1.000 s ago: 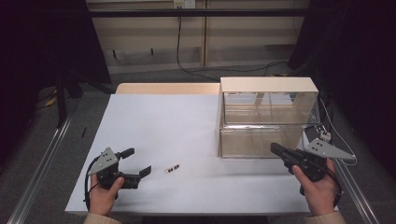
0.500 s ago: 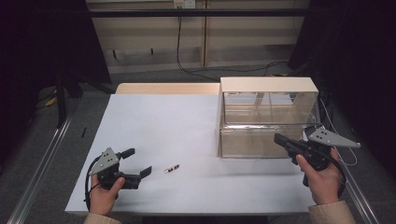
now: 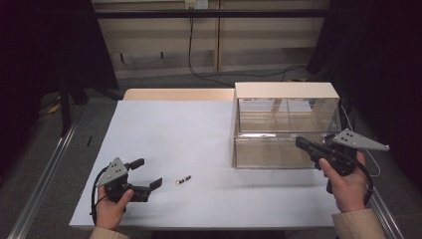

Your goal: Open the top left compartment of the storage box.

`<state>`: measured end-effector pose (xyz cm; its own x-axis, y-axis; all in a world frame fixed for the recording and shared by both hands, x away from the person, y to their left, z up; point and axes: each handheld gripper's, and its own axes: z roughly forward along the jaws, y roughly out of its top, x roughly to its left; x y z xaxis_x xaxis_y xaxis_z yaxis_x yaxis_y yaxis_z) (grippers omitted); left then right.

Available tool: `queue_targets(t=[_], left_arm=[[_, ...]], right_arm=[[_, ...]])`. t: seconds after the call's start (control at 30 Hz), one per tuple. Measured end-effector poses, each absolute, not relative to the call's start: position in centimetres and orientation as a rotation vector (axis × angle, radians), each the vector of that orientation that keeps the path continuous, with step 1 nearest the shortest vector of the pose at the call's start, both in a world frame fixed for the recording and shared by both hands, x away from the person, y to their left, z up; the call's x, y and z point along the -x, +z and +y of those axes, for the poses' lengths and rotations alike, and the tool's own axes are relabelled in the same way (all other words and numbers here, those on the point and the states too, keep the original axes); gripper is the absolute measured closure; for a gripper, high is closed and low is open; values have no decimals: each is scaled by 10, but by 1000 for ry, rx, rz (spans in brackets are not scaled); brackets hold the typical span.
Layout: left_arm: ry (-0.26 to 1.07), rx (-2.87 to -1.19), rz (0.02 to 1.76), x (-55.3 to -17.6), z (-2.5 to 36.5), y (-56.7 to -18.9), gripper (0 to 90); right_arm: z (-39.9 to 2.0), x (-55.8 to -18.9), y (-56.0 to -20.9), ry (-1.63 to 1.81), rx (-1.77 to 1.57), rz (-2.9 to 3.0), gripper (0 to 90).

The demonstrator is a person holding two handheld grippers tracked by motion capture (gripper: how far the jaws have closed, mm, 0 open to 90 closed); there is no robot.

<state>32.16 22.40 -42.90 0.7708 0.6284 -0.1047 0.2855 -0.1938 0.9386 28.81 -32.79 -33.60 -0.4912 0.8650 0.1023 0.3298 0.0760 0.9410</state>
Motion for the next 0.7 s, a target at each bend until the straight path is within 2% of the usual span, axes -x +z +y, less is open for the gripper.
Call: queue_targets(t=[0.7], left_arm=[[356,-1800,706,-322,222,-430,39]], right_arm=[[-329,-291,-327,1396,-1175,1874,900]])
